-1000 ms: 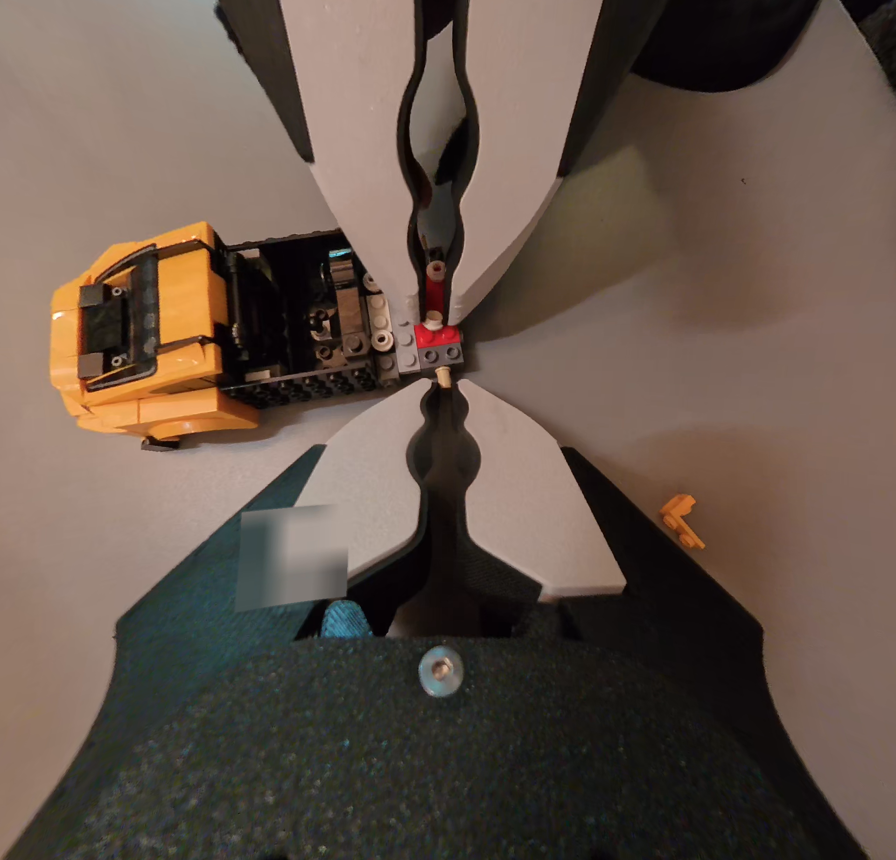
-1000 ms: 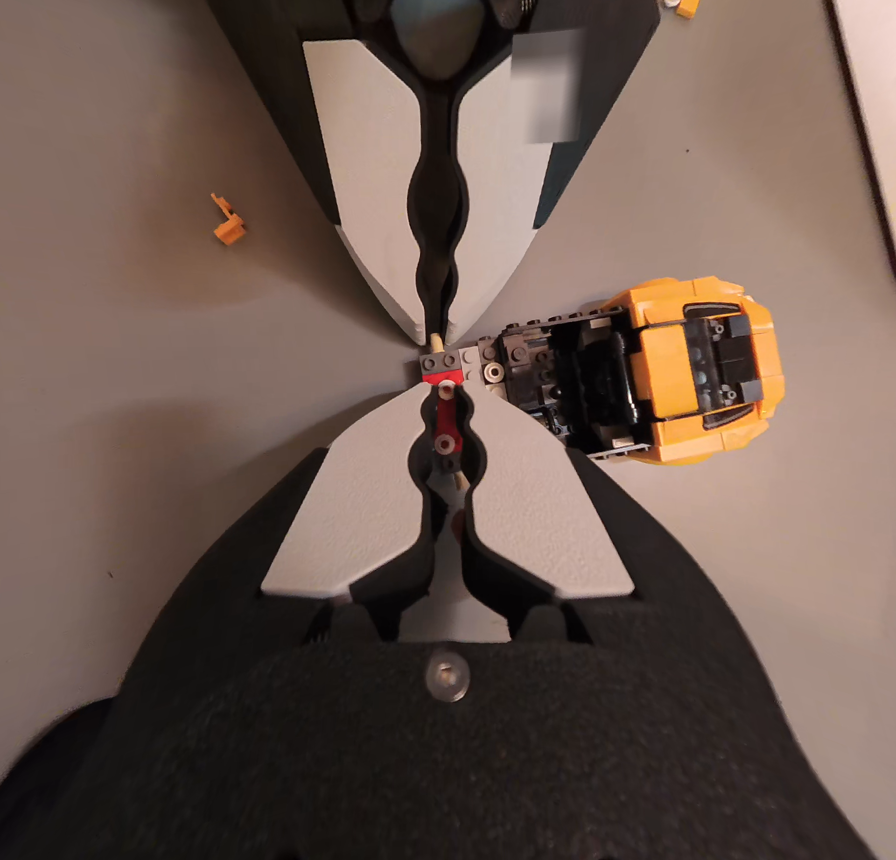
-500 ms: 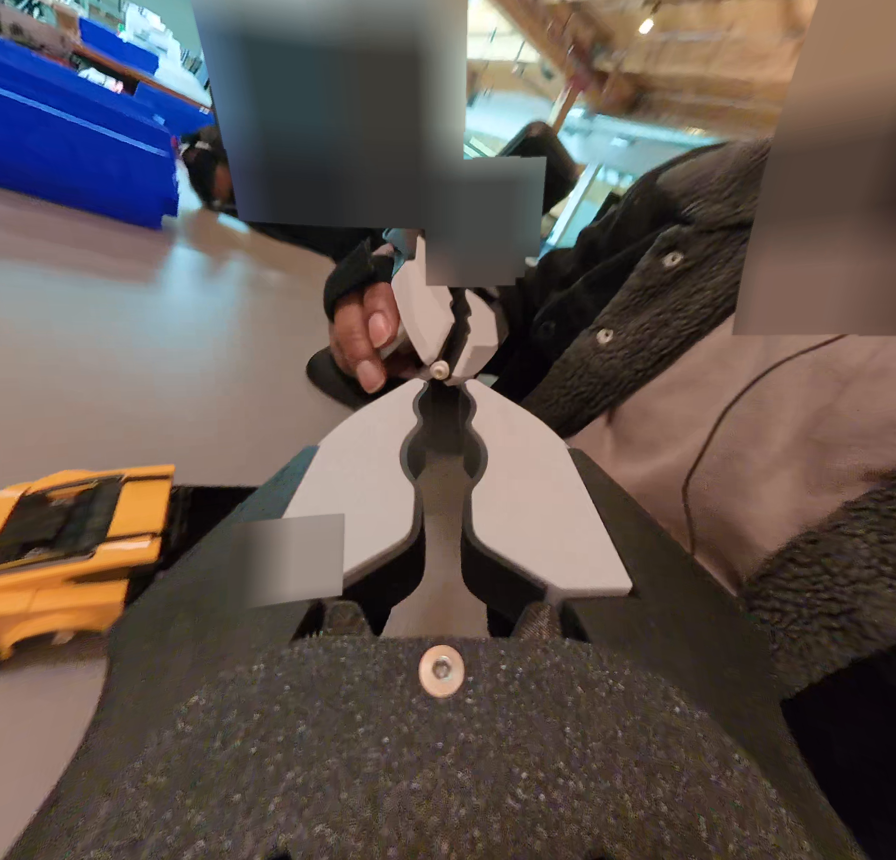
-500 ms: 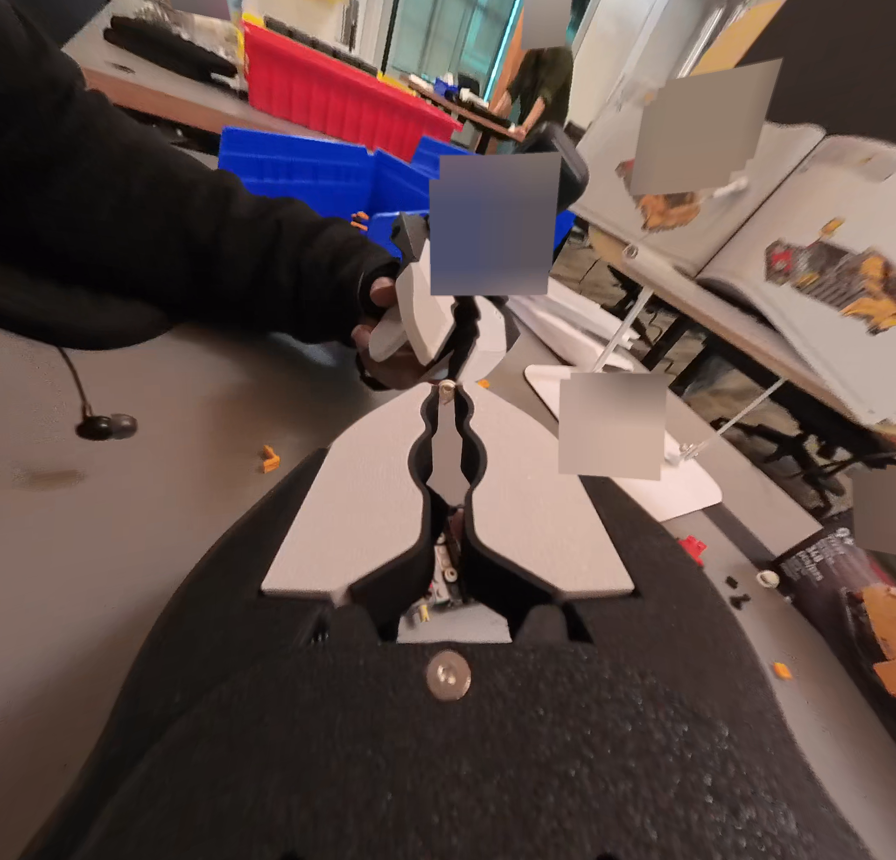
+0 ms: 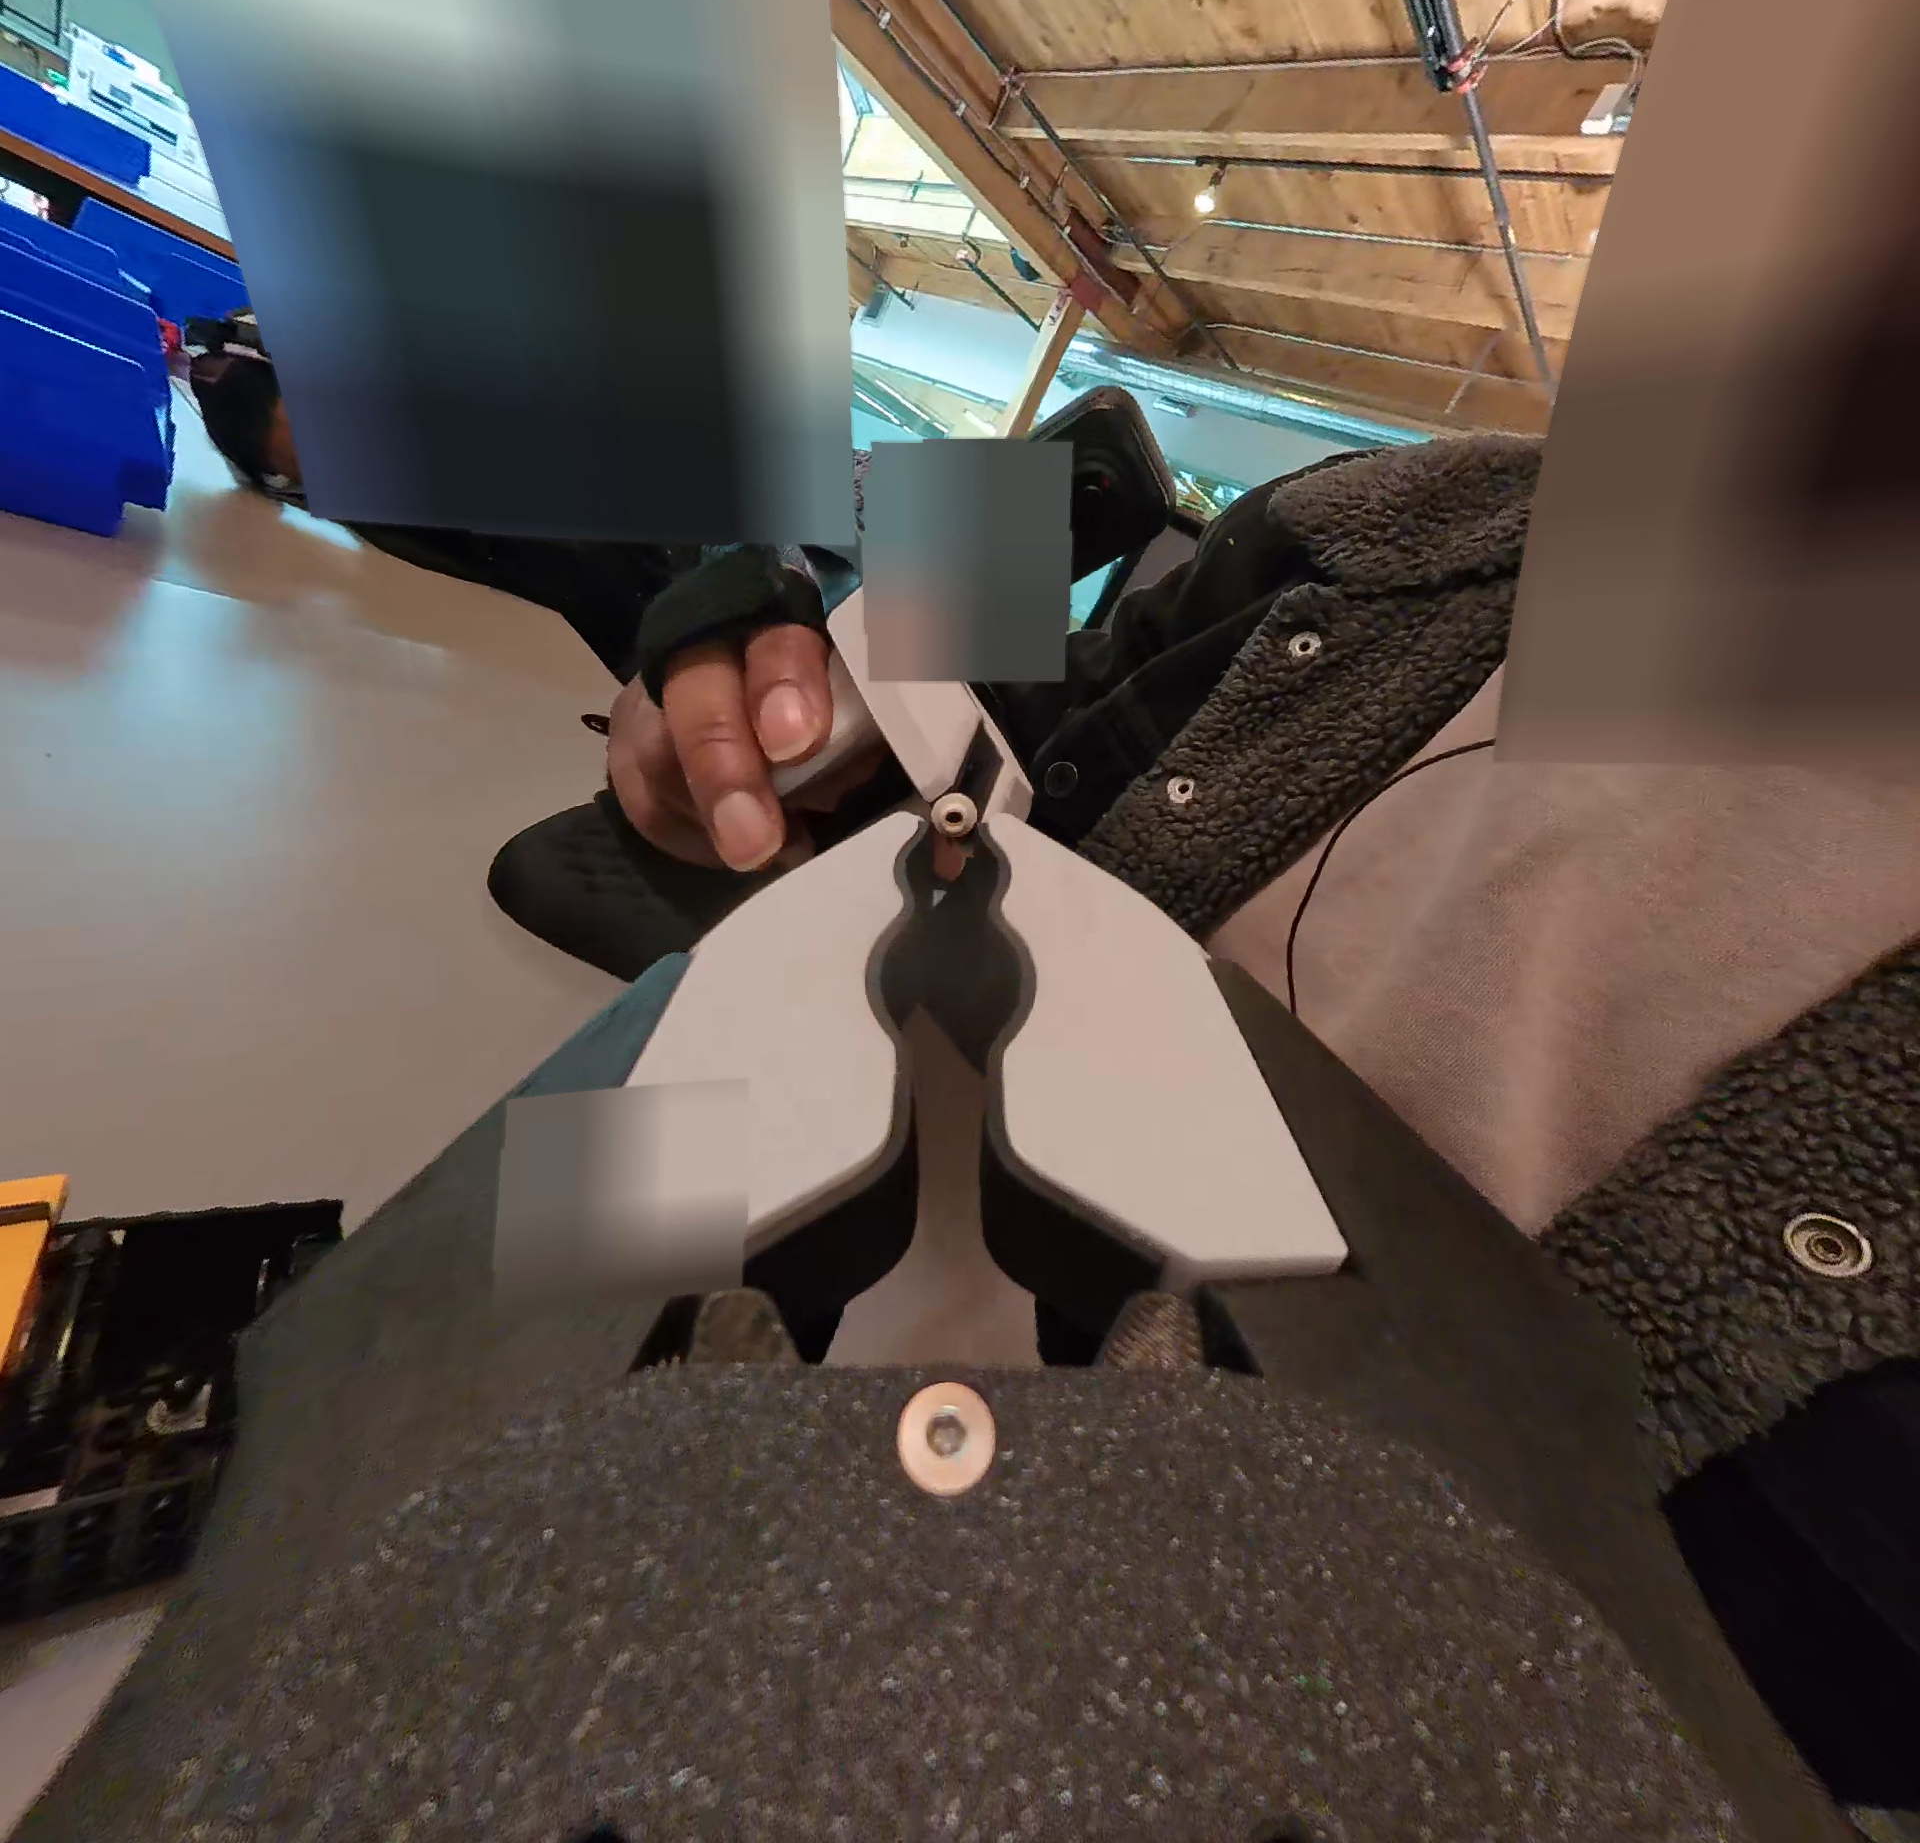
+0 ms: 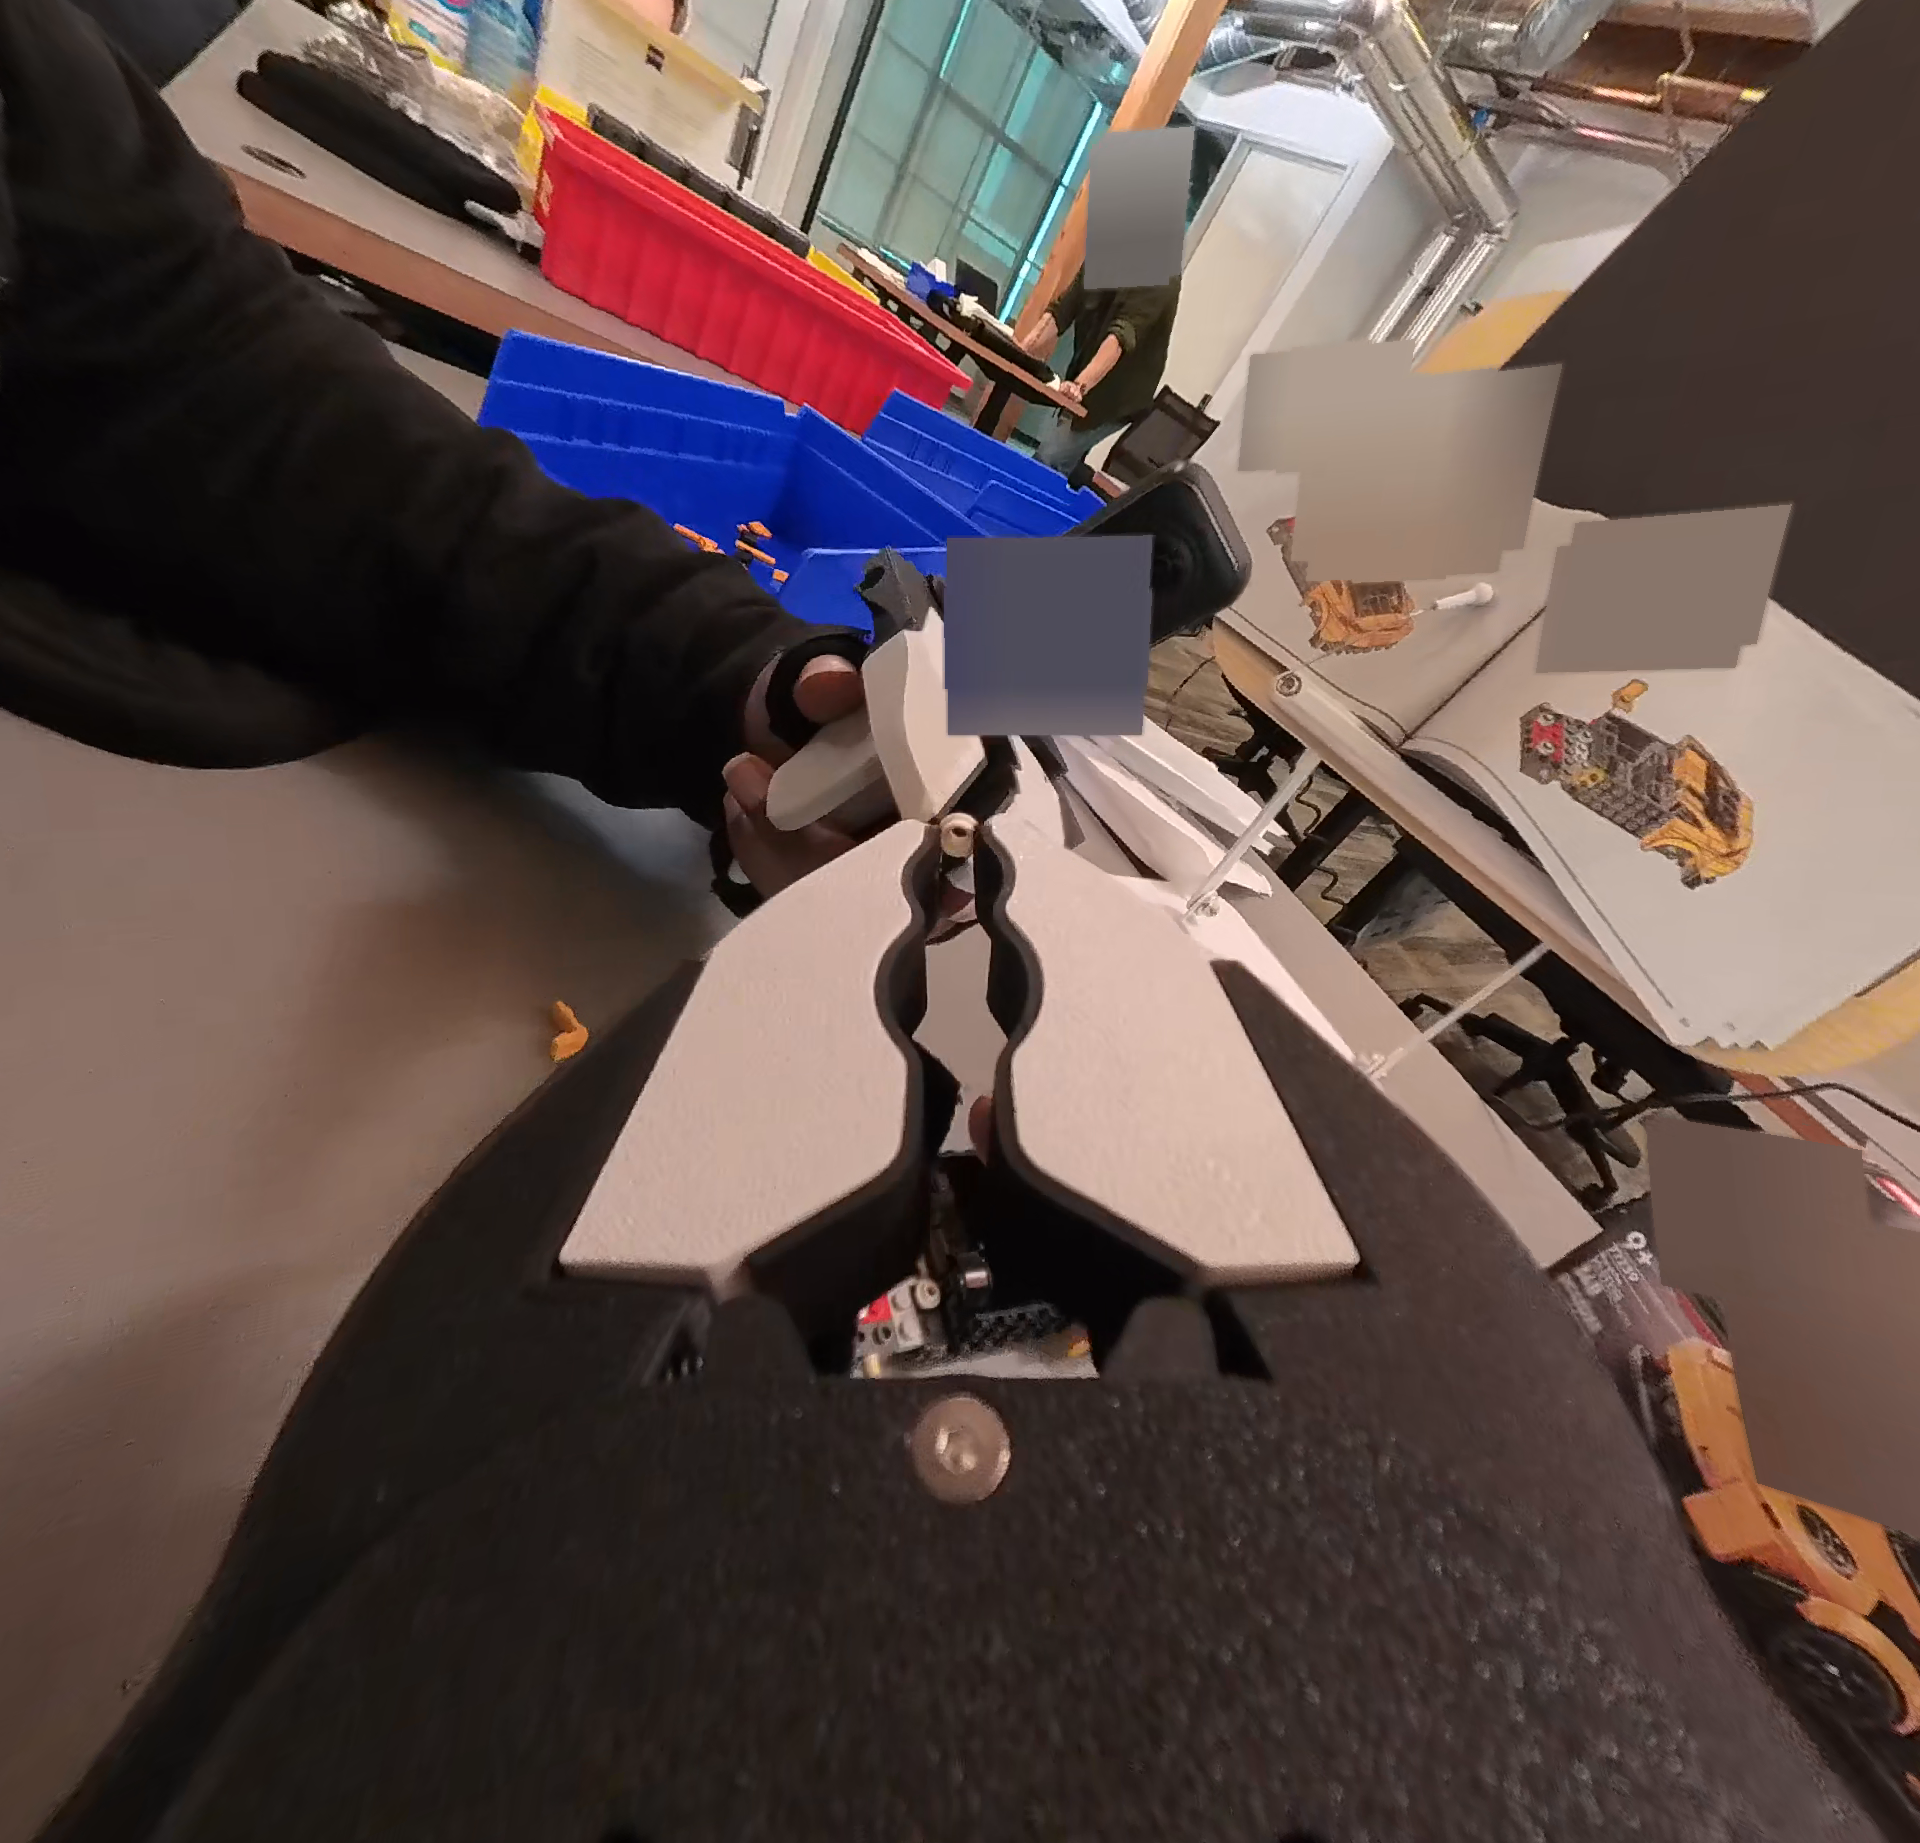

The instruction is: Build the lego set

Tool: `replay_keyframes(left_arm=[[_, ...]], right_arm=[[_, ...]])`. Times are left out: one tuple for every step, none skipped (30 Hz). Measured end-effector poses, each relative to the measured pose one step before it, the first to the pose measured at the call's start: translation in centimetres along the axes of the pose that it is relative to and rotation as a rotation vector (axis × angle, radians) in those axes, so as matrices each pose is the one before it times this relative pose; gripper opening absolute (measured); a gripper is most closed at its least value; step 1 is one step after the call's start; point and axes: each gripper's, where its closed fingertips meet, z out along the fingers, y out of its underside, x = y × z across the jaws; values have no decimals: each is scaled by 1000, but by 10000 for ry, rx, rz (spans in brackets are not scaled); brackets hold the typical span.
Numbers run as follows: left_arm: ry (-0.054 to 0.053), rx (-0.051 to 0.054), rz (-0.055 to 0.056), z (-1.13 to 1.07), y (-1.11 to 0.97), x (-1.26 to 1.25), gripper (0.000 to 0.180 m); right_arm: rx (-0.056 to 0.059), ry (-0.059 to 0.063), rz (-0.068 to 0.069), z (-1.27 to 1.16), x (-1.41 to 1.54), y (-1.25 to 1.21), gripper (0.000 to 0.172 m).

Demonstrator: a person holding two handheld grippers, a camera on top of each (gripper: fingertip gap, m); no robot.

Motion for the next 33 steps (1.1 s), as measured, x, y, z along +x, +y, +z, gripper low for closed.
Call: replay_keyframes(left_arm=[[43,20,-28,-4,-49,82,6],[22,46,-29,-19,-87,42,7],[20,44,-38,-26,-86,24,7],[8,50,-29,-30,-90,13,6],[-15,53,-8,-20,-100,-6,6],[-42,75,11,-8,-143,-34,6],[-41,87,2,-1,-151,-31,6],[-28,82,-12,-3,-136,-33,6],[-34,88,-5,1,-130,-43,5],[-41,78,2,-12,-123,-42,5],[-47,83,11,5,-132,-45,5],[-49,84,9,6,-135,-46,5],[-30,52,-10,-4,-84,-40,5],[-30,27,-20,-11,-28,-60,5],[-24,4,-22,-23,2,-75,5],[-12,-2,-22,-45,12,-45,5],[-13,45,-40,-66,-63,-53,5],[16,49,-72,-98,-99,-29,6],[-33,-20,-58,-97,7,-97,7],[-115,-100,7,-38,120,-189,7],[-81,-102,51,6,143,-100,6],[13,-51,21,46,68,50,6],[22,-33,-12,43,35,56,5],[-21,-41,-11,8,53,-37,5],[-22,-36,-26,-10,63,-70,5],[18,-32,-45,8,78,-18,5],[45,-31,-56,27,72,12,6],[54,-44,-54,44,84,44,7],[13,-55,-30,48,109,-13,8],[-19,-32,1,29,73,-54,8],[-14,-14,-9,2,40,-40,9],[-19,-13,-19,-13,30,-67,7],[-35,-25,-3,6,47,-68,7]], right_arm=[[-7,37,-180,17,-1,-90,6],[-33,102,-258,20,50,-68,6],[-44,112,-270,29,48,-42,6],[-39,120,-241,21,77,-55,6],[-25,135,-189,25,92,-35,6],[-16,156,-151,4,134,-32,6],[-3,176,-137,-7,163,-30,6],[3,166,-134,-5,135,-24,6],[-3,166,-120,2,141,-8,6],[-5,152,-81,14,122,3,6],[14,146,-36,-5,139,-16,6],[14,141,-19,10,141,1,6],[11,88,-13,1,84,4,6],[-10,52,-13,11,54,34,6],[-15,35,-32,6,26,64,6],[-25,-8,-32,9,-25,67,6],[-17,-32,-34,-5,-44,52,6],[-22,-45,-33,2,-96,31,6],[-23,-16,-42,2,-52,32,6],[-22,-15,-12,-9,-27,28,6],[-28,-54,26,6,-71,53,6],[-26,-22,-15,-3,-49,48,6],[-8,-7,-27,-19,-22,36,6],[-31,-35,7,-25,-32,68,6],[-43,-28,-21,-19,-34,83,6],[-39,-34,-51,-9,-50,93,6],[-45,-40,-33,-13,-51,79,6],[-50,-70,-13,0,-91,109,6],[-43,-59,-14,6,-81,108,6],[-33,-37,-24,-9,-43,84,6],[-41,-38,-25,2,-35,62,6],[-23,-43,-31,-7,-41,36,6],[-29,-39,-29,8,-34,33,6]])
